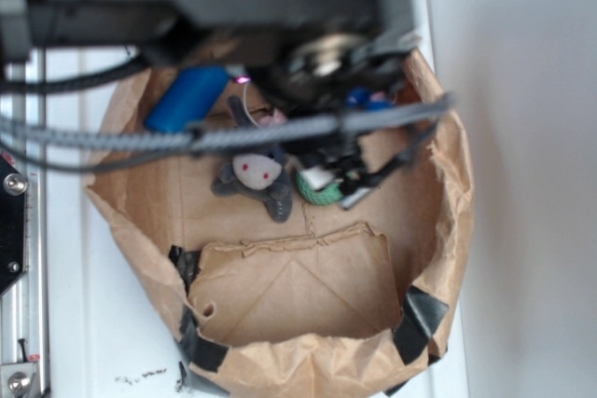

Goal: Grab the blue bottle.

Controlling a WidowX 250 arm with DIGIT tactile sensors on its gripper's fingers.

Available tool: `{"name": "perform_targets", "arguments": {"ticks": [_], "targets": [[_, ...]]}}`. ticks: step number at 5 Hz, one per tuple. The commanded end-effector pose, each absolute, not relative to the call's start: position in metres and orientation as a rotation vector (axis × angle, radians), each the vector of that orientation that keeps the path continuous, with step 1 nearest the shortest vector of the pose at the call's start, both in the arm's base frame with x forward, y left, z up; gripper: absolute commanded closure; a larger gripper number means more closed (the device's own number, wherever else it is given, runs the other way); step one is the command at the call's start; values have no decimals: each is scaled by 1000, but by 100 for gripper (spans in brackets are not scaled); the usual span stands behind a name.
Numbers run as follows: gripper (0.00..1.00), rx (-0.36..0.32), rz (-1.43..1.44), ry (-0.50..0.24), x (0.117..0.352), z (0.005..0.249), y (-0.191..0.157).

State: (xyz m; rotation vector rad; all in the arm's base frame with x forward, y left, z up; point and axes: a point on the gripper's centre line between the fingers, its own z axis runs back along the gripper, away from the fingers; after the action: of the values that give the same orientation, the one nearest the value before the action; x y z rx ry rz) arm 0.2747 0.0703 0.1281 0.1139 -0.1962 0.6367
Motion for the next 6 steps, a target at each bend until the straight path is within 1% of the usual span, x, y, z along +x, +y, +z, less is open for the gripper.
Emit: {"name": "perform_targets", "arguments": {"ticks": [1, 2, 3, 4, 5, 6], "targets": [[0, 142, 614, -302, 269, 108, 94], [0, 132, 581, -278, 262, 116, 104], [0, 107, 548, -222, 251, 135, 121], [0, 132, 494, -232, 236, 130, 134], [0, 166, 472, -276, 223, 112, 139], [0, 219, 476, -310, 221, 92, 134]]}}
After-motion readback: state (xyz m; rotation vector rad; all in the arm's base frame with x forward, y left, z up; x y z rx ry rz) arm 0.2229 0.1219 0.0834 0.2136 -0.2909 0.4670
